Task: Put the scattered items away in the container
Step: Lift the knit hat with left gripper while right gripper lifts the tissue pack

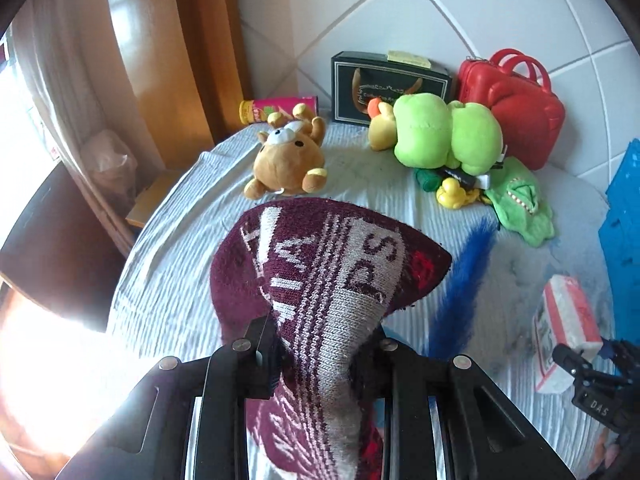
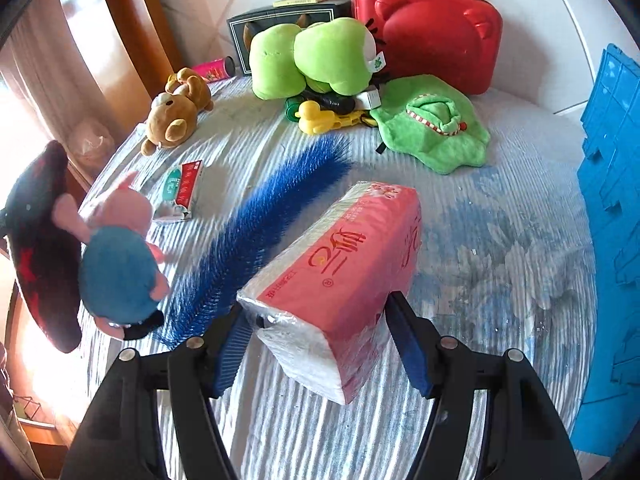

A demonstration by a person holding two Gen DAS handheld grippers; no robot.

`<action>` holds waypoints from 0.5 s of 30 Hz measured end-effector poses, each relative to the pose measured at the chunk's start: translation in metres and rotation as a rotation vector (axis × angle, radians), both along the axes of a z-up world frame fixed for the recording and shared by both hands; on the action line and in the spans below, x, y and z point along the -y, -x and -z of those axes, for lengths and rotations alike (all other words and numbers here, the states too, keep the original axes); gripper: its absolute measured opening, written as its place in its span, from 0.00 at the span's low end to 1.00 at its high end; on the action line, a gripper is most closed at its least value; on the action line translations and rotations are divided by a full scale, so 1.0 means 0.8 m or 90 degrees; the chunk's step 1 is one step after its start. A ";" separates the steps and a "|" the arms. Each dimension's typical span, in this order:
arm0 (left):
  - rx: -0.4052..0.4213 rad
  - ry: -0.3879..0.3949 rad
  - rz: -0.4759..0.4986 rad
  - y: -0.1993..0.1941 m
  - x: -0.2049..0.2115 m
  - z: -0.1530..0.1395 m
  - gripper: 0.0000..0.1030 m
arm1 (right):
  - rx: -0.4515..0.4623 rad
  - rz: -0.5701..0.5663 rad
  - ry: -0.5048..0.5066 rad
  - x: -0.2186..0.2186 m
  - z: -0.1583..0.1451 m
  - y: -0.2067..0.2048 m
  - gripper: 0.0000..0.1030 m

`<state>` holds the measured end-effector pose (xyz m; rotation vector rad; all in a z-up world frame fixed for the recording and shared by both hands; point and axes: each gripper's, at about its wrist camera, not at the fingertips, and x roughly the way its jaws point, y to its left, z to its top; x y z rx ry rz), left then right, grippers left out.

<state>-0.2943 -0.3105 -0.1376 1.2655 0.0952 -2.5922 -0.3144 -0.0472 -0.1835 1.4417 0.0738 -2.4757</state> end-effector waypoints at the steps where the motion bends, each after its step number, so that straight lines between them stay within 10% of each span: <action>1: -0.008 0.001 0.002 0.001 0.003 -0.006 0.26 | -0.003 -0.002 -0.001 0.004 -0.003 -0.001 0.63; 15: -0.034 0.009 0.073 0.001 -0.017 -0.019 0.17 | -0.029 0.015 -0.003 0.020 -0.028 -0.023 0.63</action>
